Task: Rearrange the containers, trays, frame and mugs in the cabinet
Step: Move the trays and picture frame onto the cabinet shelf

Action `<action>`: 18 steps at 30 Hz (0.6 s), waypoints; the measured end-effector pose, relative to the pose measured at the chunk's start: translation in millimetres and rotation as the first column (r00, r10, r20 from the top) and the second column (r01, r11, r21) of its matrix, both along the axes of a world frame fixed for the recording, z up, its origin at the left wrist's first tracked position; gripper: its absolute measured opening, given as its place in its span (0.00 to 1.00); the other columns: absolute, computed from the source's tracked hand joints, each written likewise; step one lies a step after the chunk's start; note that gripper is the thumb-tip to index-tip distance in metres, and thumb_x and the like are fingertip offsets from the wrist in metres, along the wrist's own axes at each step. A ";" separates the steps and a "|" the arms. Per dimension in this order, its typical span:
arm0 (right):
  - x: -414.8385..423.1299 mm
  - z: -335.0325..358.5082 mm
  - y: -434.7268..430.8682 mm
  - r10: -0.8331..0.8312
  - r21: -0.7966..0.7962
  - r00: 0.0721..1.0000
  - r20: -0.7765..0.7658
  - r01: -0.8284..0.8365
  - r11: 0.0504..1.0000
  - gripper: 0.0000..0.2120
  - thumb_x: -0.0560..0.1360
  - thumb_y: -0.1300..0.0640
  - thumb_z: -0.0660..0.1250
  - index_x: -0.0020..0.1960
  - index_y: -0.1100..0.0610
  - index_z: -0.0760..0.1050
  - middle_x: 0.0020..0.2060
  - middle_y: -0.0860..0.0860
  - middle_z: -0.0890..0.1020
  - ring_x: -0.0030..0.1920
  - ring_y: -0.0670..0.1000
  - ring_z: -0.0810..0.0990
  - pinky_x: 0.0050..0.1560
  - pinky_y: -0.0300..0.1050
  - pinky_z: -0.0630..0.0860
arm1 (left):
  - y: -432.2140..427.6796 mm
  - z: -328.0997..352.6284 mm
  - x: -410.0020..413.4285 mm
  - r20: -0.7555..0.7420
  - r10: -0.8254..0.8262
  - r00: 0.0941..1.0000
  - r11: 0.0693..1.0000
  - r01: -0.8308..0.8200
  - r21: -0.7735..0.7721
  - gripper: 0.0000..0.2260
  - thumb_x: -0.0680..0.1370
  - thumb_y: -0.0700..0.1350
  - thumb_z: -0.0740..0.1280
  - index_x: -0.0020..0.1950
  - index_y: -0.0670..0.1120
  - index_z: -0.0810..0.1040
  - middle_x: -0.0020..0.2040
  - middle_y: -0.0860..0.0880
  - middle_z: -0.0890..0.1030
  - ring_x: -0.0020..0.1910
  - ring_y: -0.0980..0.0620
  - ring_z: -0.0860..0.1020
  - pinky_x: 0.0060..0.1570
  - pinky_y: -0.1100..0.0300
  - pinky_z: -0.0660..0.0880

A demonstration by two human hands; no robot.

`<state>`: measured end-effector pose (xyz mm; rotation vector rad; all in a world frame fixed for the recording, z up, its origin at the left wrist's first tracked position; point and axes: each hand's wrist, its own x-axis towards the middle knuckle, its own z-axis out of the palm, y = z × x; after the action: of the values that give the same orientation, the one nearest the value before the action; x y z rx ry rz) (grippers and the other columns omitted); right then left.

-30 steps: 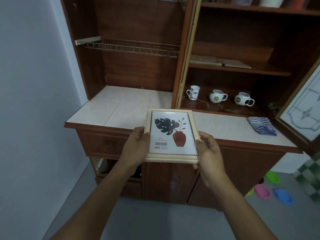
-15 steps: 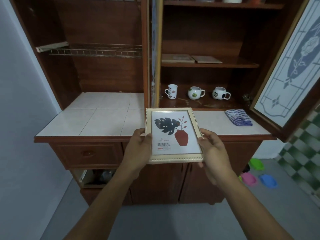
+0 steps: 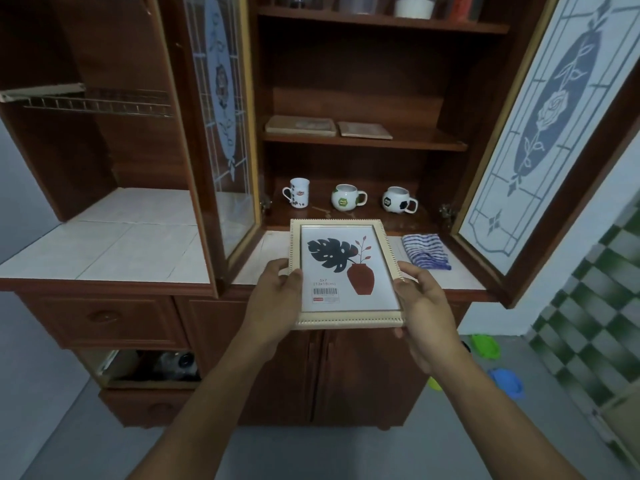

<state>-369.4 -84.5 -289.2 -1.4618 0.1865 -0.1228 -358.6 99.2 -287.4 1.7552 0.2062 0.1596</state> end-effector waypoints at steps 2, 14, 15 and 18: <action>4.1 1.2 -13.9 -0.004 0.012 1.000 0.004 0.004 1.000 0.10 0.82 0.59 0.58 0.62 0.50 0.71 0.46 0.55 0.84 0.32 0.49 0.78 0.19 0.38 0.65 | -14.4 0.0 5.4 -0.003 -0.002 1.000 1.000 0.002 0.012 0.14 0.82 0.48 0.58 0.68 0.51 0.70 0.45 0.59 0.80 0.48 0.55 0.80 0.55 0.49 0.78; 45.4 3.0 -54.5 -0.067 0.025 0.997 0.049 0.066 0.998 0.12 0.82 0.60 0.59 0.65 0.56 0.71 0.44 0.59 0.83 0.24 0.47 0.74 0.18 0.37 0.64 | -53.2 9.3 55.3 0.024 -0.100 0.995 0.992 0.098 0.074 0.15 0.83 0.49 0.56 0.69 0.51 0.68 0.59 0.53 0.79 0.41 0.60 0.77 0.29 0.74 0.72; 48.9 4.3 -56.3 -0.072 0.022 0.996 0.048 0.071 0.997 0.12 0.82 0.60 0.59 0.65 0.56 0.71 0.46 0.61 0.83 0.25 0.47 0.74 0.17 0.38 0.64 | -55.0 9.6 60.5 0.022 -0.104 0.994 0.992 0.102 0.074 0.15 0.83 0.49 0.56 0.70 0.51 0.68 0.60 0.53 0.79 0.43 0.59 0.77 0.32 0.73 0.72; 61.1 7.2 -62.4 -0.088 0.009 0.995 0.035 0.088 0.996 0.12 0.82 0.60 0.59 0.65 0.57 0.71 0.51 0.64 0.82 0.26 0.49 0.74 0.17 0.38 0.64 | -61.4 10.0 77.3 0.010 -0.133 0.991 0.987 0.132 0.087 0.16 0.83 0.49 0.56 0.70 0.50 0.68 0.61 0.51 0.79 0.48 0.57 0.78 0.36 0.70 0.73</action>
<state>-308.3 -146.9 -282.0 -1.4434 0.2223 -0.2193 -281.2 37.8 -277.4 1.8465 0.0713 0.0865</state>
